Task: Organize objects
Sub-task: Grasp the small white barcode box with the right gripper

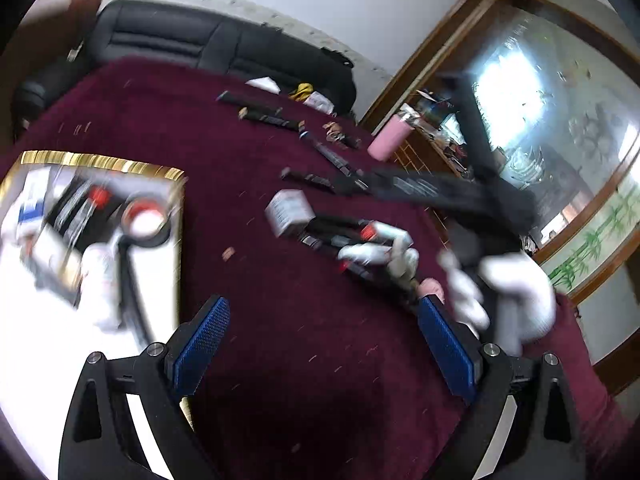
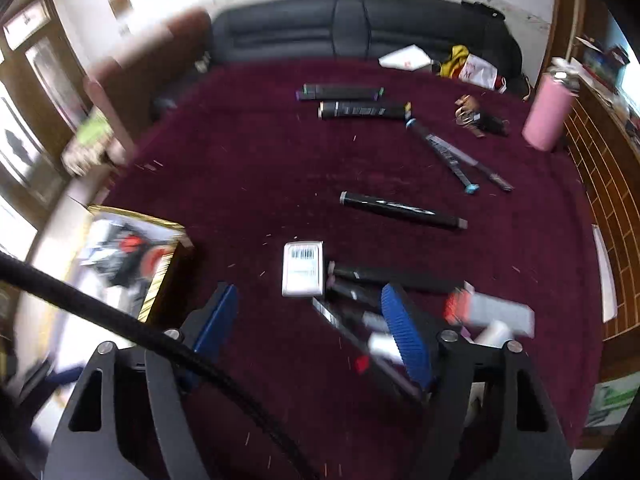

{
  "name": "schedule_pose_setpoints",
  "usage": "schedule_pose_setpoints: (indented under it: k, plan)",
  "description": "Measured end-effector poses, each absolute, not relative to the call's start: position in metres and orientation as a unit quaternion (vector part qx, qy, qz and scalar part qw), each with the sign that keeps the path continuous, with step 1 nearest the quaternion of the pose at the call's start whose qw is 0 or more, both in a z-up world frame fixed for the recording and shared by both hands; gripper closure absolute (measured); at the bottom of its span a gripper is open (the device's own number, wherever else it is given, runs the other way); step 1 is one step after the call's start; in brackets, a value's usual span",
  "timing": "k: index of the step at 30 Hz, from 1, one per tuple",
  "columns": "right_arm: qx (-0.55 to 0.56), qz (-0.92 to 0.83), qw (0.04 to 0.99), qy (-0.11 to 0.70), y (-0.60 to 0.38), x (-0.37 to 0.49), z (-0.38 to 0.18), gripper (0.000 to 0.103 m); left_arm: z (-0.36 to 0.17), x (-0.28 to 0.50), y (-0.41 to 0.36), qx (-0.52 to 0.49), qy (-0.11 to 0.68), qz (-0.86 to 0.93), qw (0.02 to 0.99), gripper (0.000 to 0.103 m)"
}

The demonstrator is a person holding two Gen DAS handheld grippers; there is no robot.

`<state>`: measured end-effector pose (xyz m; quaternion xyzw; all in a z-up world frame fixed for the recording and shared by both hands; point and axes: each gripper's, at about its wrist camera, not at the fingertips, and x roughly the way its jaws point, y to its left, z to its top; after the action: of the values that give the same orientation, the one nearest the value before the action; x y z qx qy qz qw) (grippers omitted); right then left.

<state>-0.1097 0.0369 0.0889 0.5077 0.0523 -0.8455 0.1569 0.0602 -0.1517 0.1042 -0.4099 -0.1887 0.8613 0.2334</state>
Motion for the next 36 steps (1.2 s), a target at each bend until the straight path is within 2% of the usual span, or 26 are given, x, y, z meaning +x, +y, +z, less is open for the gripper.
schedule_pose_setpoints:
  k: [5,7,8,9,10,18,24,31,36]
  plan:
    - [0.538,-0.832,0.123,0.062,0.023,-0.13,0.061,0.031,0.09,0.068,-0.186,-0.398,-0.195,0.87,0.217,0.011]
    - [0.553,-0.822,0.119,0.067,0.02,-0.133,0.043,0.041,0.087,0.067,-0.191,-0.402,-0.199,0.867,0.217,0.011]
    - [0.562,-0.816,0.116,0.068,0.02,-0.132,0.035,0.055,0.088,0.065,-0.193,-0.402,-0.2,0.866,0.218,0.011]
    - [0.548,-0.825,0.11,0.079,0.019,-0.127,0.04,0.065,0.089,0.066,-0.193,-0.4,-0.197,0.868,0.217,0.011]
    - [0.547,-0.825,0.119,0.08,0.019,-0.122,0.042,0.07,0.091,0.067,-0.193,-0.397,-0.194,0.871,0.215,0.011]
    - [0.572,-0.785,0.24,0.007,0.036,-0.052,0.057,0.069,0.087,0.067,-0.184,-0.395,-0.203,0.873,0.205,0.011]
    - [0.582,-0.75,0.312,-0.041,0.055,-0.003,0.045,0.069,0.088,0.07,-0.155,-0.407,-0.183,0.875,0.188,0.011]
    - [0.565,-0.757,0.321,-0.062,0.08,0.012,0.039,0.068,0.094,0.082,-0.142,-0.406,-0.17,0.883,0.16,0.011]
    - [0.526,-0.777,0.321,-0.128,0.134,0.031,0.054,0.068,0.091,0.073,-0.123,-0.422,-0.14,0.882,0.154,0.011]
